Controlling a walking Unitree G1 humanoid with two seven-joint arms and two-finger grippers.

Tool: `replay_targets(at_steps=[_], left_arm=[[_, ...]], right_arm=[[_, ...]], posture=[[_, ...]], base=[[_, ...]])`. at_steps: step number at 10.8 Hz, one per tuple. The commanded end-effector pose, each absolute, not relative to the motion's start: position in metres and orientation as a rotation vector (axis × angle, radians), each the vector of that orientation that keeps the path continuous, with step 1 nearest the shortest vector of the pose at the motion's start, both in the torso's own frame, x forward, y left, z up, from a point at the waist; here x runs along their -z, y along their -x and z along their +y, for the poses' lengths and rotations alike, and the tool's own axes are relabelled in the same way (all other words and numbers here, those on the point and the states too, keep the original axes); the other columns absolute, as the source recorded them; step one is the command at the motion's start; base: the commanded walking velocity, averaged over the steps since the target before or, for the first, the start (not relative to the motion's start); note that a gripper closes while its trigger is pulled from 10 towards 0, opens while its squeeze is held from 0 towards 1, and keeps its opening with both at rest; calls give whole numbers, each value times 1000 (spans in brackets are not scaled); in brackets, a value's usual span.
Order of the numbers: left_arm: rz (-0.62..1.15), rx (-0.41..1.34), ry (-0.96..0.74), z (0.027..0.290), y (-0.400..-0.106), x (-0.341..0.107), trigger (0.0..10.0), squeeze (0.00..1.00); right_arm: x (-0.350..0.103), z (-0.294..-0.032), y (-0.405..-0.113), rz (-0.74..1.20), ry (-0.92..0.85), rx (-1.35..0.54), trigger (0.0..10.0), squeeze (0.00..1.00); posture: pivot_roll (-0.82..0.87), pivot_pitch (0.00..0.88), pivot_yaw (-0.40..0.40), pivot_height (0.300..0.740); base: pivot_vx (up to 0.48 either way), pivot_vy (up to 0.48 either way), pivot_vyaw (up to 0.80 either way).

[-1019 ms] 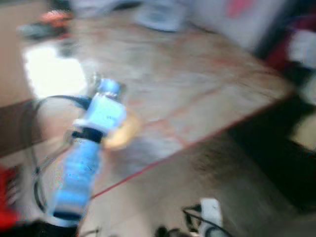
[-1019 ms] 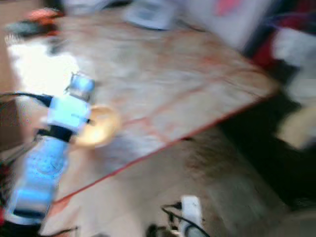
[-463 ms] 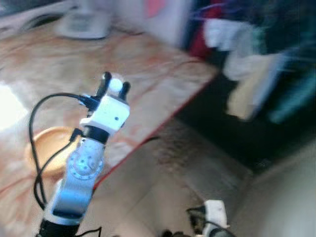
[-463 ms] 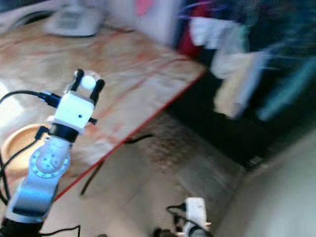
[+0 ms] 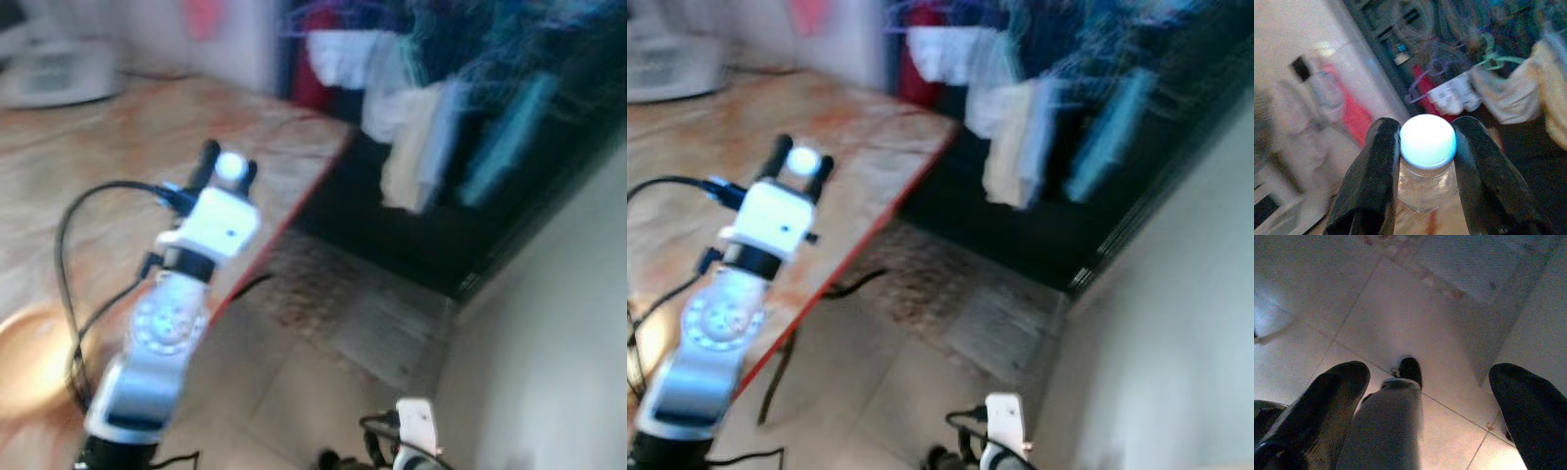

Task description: Restocking fridge

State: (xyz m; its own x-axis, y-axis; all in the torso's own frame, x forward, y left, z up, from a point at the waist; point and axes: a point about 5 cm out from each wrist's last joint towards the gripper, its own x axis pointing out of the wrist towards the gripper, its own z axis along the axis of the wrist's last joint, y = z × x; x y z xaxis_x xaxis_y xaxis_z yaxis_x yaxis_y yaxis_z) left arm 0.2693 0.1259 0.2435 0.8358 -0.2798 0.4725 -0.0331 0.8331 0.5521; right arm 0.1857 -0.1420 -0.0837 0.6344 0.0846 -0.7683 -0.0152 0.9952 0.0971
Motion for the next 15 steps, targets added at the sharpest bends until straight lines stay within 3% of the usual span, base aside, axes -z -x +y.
replay_targets(at_steps=[1, 9, 11, 13, 15], left_arm=[[-616, 150, -585, 123, -265, -251, 10000, 0], [-545, 265, -480, 113, -264, -237, 10000, 0], [-460, 224, -359, 125, -268, -226, 10000, 0], [-253, 235, -182, 139, -276, -192, 10000, 0], [-153, 276, -128, 141, -276, -176, 10000, 0]], right_arm=[[86, -145, -182, 898, -88, -43, 10000, 0], [85, -145, -183, 898, -85, -49, 10000, 0], [85, -145, -183, 896, -84, -49, 10000, 0], [85, -145, -183, 892, -85, -52, 10000, 0], [85, -145, -184, 890, -85, -53, 10000, 0]], posture=[[6, 152, -51, 740], [4, 160, -54, 740], [2, 163, -55, 740], [3, 163, -54, 740], [6, 163, -55, 740]], base=[[0, 0, -763], [0, 0, -758], [0, 0, -719], [0, 0, 0], [0, 0, 0]])
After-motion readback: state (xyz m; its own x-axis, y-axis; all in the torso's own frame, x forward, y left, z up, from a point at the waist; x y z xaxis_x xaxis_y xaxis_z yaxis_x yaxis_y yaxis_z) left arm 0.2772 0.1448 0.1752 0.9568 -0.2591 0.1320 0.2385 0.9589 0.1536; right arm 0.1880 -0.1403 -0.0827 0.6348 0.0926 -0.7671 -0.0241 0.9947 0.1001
